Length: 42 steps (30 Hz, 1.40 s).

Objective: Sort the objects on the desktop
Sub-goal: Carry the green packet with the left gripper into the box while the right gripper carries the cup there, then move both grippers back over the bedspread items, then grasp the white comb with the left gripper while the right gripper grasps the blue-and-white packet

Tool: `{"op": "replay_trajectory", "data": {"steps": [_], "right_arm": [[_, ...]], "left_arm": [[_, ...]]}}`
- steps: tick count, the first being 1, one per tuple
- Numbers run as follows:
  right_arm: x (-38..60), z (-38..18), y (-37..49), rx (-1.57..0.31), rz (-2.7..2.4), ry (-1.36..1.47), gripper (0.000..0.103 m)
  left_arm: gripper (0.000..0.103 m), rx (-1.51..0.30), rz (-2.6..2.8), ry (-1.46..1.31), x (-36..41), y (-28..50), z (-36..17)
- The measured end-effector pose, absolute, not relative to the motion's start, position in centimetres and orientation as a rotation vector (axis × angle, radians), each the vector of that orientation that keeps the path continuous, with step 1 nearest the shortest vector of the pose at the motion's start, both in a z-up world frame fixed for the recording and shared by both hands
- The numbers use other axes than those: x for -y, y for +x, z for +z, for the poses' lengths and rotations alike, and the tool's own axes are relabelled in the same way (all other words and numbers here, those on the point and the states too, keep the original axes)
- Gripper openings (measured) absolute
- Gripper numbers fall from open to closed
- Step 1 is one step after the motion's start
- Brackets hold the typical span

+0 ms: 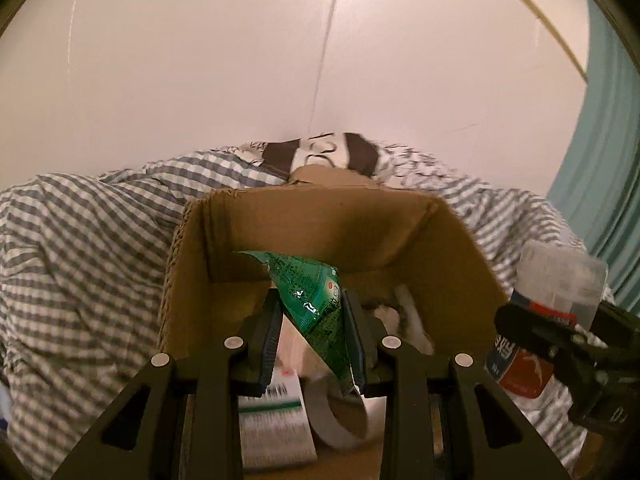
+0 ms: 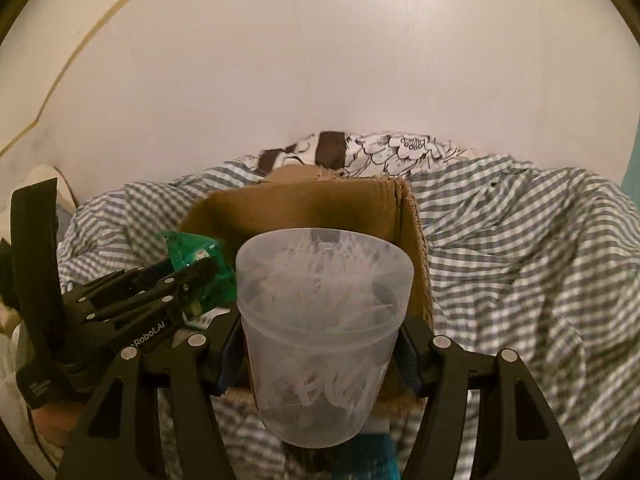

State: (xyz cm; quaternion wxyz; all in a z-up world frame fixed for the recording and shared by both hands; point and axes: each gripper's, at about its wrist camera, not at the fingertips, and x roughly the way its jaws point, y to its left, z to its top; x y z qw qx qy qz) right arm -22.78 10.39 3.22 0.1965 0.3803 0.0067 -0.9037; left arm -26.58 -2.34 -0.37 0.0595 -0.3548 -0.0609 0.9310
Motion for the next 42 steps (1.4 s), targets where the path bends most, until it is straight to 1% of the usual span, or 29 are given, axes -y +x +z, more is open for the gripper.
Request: {"op": "replay_trajectory", "data": {"steps": [6, 8, 9, 10, 11, 12, 13, 18, 24, 27, 30, 32, 35, 38, 40, 42], "right_arm": [[-10.0, 0.5, -26.1, -0.028, -2.533, 1.112, 0.062], [-10.1, 0.0, -26.8, -0.019, -2.544, 1.135, 0.062], [-10.2, 0.0, -27.0, -0.015, -2.547, 1.134, 0.064], [-10.5, 0.0, -27.1, -0.012, -2.558, 1.125, 0.07], [-10.6, 0.2, -27.0, -0.009, -2.572, 1.113, 0.075], [-10.9, 0.5, -26.8, -0.003, -2.587, 1.101, 0.076], [-11.1, 1.0, -26.4, 0.008, -2.591, 1.093, 0.076], [-13.4, 3.7, -23.3, 0.039, -2.618, 1.059, 0.076], [-17.3, 7.5, -17.7, 0.009, -2.685, 1.043, 0.076], [-19.1, 9.2, -14.4, -0.023, -2.723, 1.043, 0.076], [-20.3, 9.6, -11.7, -0.018, -2.719, 1.073, 0.076], [-21.0, 9.5, -10.1, -0.013, -2.732, 1.086, 0.076], [-21.9, 8.0, -8.2, -0.009, -2.74, 1.13, 0.076], [-22.6, 5.0, -6.7, -0.018, -2.755, 1.204, 0.076], [-23.2, 2.8, -6.0, -0.007, -2.762, 1.281, 0.076], [-24.0, 0.5, -5.6, 0.046, -2.764, 1.345, 0.076]], "left_arm": [[0.031, 0.221, 2.83, -1.104, 2.8, -30.0, -1.6], [0.033, 0.228, 2.84, -1.123, 2.8, -30.4, -1.9], [0.041, 0.233, 2.837, -1.141, 2.9, -30.6, -1.9], [0.06, 0.241, 2.832, -1.152, 3.0, -30.6, -1.9], [0.071, 0.25, 2.836, -1.154, 3.1, -30.5, -1.8], [0.087, 0.263, 2.855, -1.146, 3.3, -30.3, -1.7], [0.091, 0.273, 2.873, -1.133, 3.4, -30.0, -1.5], [0.091, 0.216, 2.895, -1.165, 3.0, -27.5, -0.1], [0.091, 0.083, 2.868, -1.129, 1.1, -21.5, 2.5], [0.091, 0.069, 2.836, -1.133, 0.2, -18.6, 3.2], [0.093, 0.066, 2.801, -1.152, -0.6, -15.9, 3.0], [0.093, 0.06, 2.776, -1.175, -1.2, -14.2, 2.2], [0.093, 0.056, 2.728, -1.248, -2.4, -11.9, -0.5], [0.093, 0.038, 2.685, -1.299, -3.6, -10.0, -3.4], [0.093, -0.003, 2.668, -1.299, -4.4, -8.8, -5.1], [0.093, -0.091, 2.692, -1.292, -5.2, -8.0, -6.8]]}}
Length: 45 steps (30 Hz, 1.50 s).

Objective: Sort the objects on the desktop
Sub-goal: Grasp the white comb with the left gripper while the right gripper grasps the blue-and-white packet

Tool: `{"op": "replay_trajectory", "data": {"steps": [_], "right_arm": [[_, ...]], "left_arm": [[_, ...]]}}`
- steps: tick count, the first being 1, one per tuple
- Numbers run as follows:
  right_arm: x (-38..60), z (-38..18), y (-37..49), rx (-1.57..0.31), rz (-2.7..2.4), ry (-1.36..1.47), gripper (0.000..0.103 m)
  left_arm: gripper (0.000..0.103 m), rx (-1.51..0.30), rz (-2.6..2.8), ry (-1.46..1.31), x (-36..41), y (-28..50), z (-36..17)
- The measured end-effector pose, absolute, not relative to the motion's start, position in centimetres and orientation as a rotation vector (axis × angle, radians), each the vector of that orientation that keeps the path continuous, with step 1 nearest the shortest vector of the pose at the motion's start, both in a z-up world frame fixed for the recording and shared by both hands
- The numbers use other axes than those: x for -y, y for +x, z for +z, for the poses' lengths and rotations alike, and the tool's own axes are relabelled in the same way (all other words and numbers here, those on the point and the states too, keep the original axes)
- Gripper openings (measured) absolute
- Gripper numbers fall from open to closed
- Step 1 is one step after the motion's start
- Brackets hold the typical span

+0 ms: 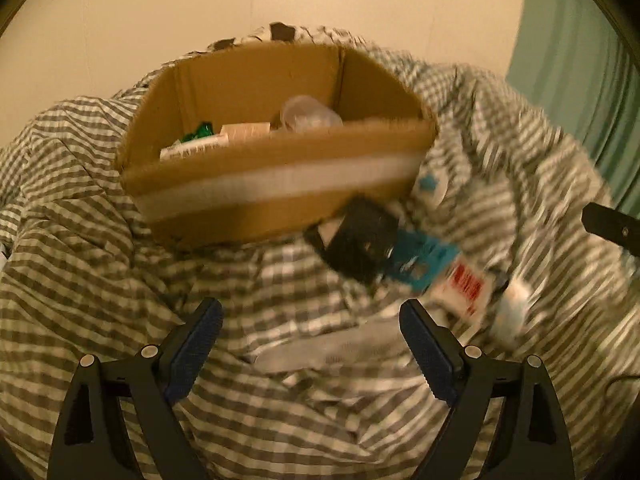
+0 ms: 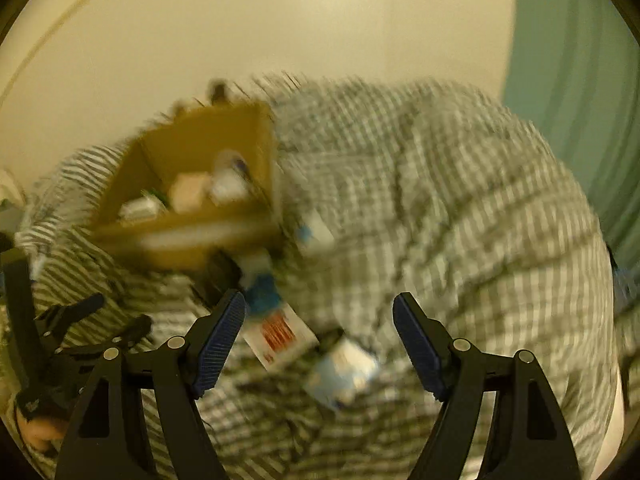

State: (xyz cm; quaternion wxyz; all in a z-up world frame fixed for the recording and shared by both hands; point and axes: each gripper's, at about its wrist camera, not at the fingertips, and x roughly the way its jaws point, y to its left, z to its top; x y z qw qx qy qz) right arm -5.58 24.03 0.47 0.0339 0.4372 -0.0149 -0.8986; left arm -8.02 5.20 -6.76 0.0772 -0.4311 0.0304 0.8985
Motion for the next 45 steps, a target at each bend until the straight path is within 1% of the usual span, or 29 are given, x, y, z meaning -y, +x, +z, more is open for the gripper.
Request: {"op": "replay_trajectory", "data": {"steps": [3, 7, 9, 11, 15, 20, 21, 23, 25, 26, 27, 29, 31, 32, 33, 34, 35, 36, 38, 41, 43, 45], "right_arm": [[-25.3, -3.0, -5.5, 0.143, -2.727, 1.453, 0.076], [-25.7, -6.6, -5.8, 0.172, -2.693, 1.554, 0.074], [-25.9, -8.1, -6.2, 0.192, -2.664, 1.613, 0.07], [-26.1, -9.6, -6.8, 0.231, -2.623, 1.671, 0.062], [-26.3, -11.7, -8.1, 0.234, -2.593, 1.756, 0.061], [-27.0, -13.5, -8.8, 0.275, -2.57, 1.817, 0.061], [-27.2, -13.6, -8.8, 0.291, -2.566, 1.822, 0.059], [-27.6, -13.5, -8.4, 0.324, -2.564, 1.808, 0.039], [-27.9, -13.0, -7.9, 0.355, -2.559, 1.788, 0.031], [-27.9, -12.8, -7.6, 0.368, -2.556, 1.776, 0.025], [-27.9, -12.5, -7.2, 0.383, -2.549, 1.758, 0.022], [-27.6, -11.8, -6.3, 0.375, -2.56, 1.728, 0.021], [-27.1, -11.0, -5.8, 0.362, -2.57, 1.7, 0.02], [-27.0, -10.8, -5.6, 0.365, -2.571, 1.688, 0.02], [-27.0, -10.6, -5.3, 0.368, -2.568, 1.68, 0.02], [-27.0, -10.5, -5.1, 0.369, -2.566, 1.678, 0.02], [-27.0, -10.4, -4.9, 0.368, -2.565, 1.675, 0.02], [-27.0, -10.3, -4.8, 0.369, -2.564, 1.674, 0.02], [-27.1, -10.2, -4.5, 0.376, -2.561, 1.666, 0.02], [-27.4, -10.2, -5.6, 0.385, -2.56, 1.659, 0.02], [-27.5, -9.9, -5.8, 0.392, -2.559, 1.653, 0.02], [-27.1, -9.8, -6.0, 0.398, -2.563, 1.641, 0.02]], "left_arm": [[0.093, -0.192, 2.697, -1.314, -5.7, -8.2, -8.8], [0.093, -0.178, 2.662, -1.347, -5.3, -8.6, -10.8], [0.093, -0.159, 2.628, -1.372, -5.1, -8.9, -11.9], [0.093, -0.158, 2.6, -1.396, -5.1, -9.1, -12.9], [0.093, -0.18, 2.55, -1.414, -5.7, -9.8, -14.5], [0.093, -0.123, 2.462, -1.407, -5.7, -10.3, -15.1], [0.093, -0.135, 2.454, -1.406, -5.7, -10.2, -15.1], [0.093, -0.196, 2.441, -1.4, -6.1, -9.8, -15.3], [0.093, -0.24, 2.43, -1.396, -6.2, -9.7, -15.3], [0.092, -0.26, 2.416, -1.402, -6.3, -9.7, -15.4], [0.091, -0.272, 2.406, -1.402, -6.2, -9.7, -15.4], [0.082, -0.255, 2.377, -1.399, -5.8, -9.8, -15.3], [0.066, -0.269, 2.363, -1.388, -5.6, -9.6, -14.9], [0.064, -0.287, 2.359, -1.377, -5.6, -9.4, -14.7], [0.057, -0.309, 2.356, -1.358, -5.7, -9.1, -14.3], [0.039, -0.333, 2.356, -1.348, -5.7, -8.7, -14.1], [0.031, -0.336, 2.33, -1.356, -5.7, -8.4, -14.0], [0.028, -0.326, 2.311, -1.369, -5.7, -8.2, -13.9], [0.026, -0.349, 2.325, -1.345, -5.6, -7.5, -13.5], [0.021, -0.351, 2.35, -1.304, -5.4, -7.0, -12.6], [0.016, -0.315, 2.375, -1.274, -5.0, -6.7, -11.4], [0.012, -0.243, 2.402, -1.222, -3.7, -5.9, -10.3]]}}
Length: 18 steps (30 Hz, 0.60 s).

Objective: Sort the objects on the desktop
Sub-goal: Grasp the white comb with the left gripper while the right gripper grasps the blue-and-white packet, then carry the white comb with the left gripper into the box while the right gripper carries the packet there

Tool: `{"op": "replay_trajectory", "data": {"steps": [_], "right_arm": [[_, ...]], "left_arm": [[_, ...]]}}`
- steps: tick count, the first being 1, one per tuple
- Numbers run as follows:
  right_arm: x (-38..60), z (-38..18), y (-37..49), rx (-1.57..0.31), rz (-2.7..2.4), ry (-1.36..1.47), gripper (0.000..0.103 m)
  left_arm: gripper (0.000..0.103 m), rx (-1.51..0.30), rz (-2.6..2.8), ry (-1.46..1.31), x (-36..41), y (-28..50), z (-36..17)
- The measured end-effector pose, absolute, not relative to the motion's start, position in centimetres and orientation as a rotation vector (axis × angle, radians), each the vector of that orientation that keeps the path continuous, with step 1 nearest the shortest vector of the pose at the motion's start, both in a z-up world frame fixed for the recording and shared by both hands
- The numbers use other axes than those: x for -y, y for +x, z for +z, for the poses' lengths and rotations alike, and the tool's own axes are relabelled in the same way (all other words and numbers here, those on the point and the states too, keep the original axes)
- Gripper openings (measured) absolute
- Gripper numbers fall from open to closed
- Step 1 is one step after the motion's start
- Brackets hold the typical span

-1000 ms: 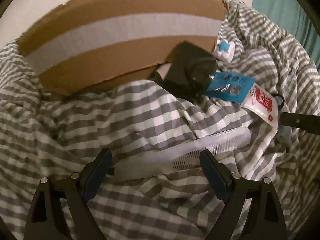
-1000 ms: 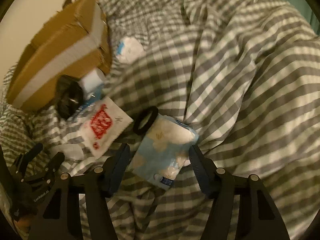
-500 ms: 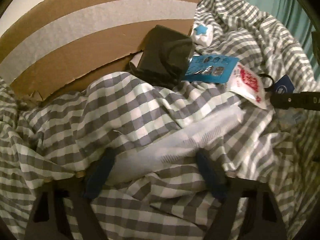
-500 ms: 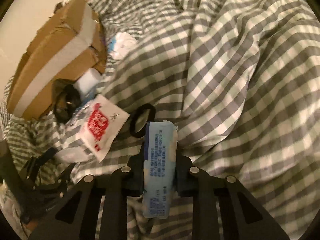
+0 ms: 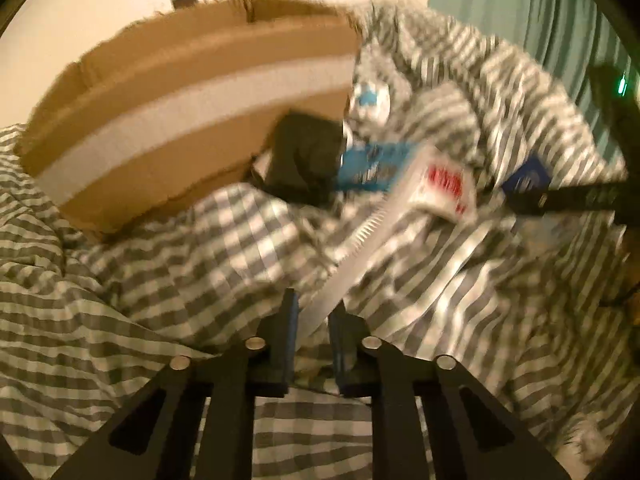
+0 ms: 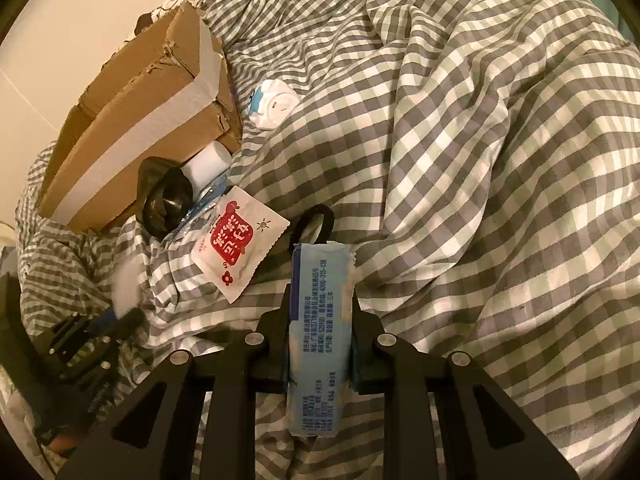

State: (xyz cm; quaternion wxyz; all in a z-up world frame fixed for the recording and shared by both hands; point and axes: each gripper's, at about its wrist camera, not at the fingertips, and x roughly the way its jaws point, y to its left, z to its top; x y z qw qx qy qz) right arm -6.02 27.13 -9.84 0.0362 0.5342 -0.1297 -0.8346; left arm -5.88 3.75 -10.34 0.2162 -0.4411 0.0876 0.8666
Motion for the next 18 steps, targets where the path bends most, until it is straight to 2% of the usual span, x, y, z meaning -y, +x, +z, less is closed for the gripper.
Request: {"op": "replay_trajectory", "data": {"steps": [7, 11, 18], "right_arm": [[-25.8, -8.1, -5.4, 0.326, -2.588, 1.566, 0.019], [-24.7, -6.4, -4.8, 0.251, -2.611, 1.508, 0.019], [-23.3, -2.7, -3.6, 0.255, -2.612, 1.388, 0.019]], "left_arm": [[0.004, -0.031, 2.419, -1.155, -2.6, -6.3, -7.4], [0.004, 0.011, 2.44, -1.146, -2.4, -6.3, -6.6], [0.004, 0.032, 2.457, -1.053, -2.3, -6.2, -3.8]]}}
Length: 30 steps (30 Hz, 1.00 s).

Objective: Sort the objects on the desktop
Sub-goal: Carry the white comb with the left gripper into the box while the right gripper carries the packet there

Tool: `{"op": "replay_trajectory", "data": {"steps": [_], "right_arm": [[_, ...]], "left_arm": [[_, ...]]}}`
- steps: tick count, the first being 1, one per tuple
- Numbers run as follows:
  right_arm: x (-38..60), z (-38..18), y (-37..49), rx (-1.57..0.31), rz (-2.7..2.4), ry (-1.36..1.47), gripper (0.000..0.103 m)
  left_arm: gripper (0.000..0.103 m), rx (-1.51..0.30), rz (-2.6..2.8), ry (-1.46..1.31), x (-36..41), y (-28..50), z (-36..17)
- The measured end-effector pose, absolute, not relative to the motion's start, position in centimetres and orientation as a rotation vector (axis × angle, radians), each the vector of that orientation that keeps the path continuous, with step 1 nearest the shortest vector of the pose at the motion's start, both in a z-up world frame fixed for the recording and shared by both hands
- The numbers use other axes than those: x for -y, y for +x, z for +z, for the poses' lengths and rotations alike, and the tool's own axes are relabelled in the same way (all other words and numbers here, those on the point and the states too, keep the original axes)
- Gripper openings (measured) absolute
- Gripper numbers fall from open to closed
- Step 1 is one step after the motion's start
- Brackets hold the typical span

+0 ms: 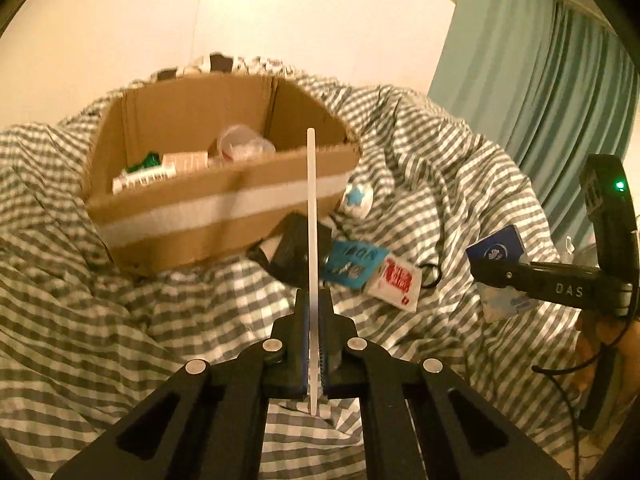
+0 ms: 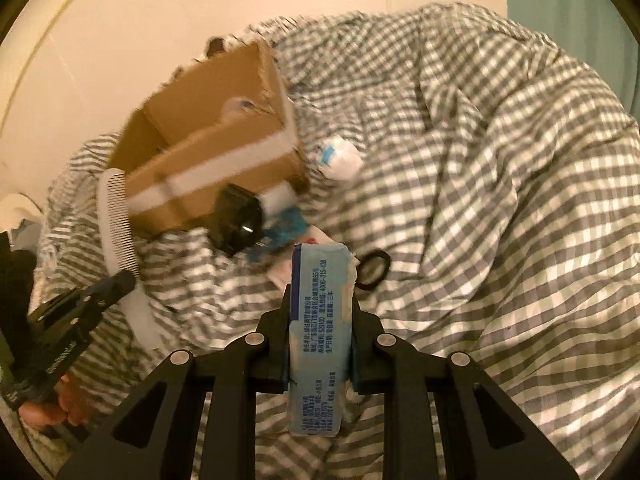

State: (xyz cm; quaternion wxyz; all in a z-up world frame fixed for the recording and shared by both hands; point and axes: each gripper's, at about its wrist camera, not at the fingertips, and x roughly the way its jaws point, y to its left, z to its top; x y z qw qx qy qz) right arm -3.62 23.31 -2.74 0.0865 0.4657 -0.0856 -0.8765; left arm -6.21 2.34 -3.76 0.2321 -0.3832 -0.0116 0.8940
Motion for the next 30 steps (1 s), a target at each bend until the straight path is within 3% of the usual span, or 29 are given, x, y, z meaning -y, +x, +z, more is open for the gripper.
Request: {"op": "replay_trajectory", "data": {"steps": [18, 30], "right_arm": [[-14.5, 8.0, -4.9, 0.023, -2.584, 1.091, 0.019], [-9.0, 10.3, -10.4, -0.064, -2.522, 1.011, 0.019]], "left_arm": [[0.004, 0.068, 2.551, -0.962, 1.2, -10.1, 4.0], [0.004, 0.093, 2.617, -0.948, 3.8, -15.4, 5.8]]}}
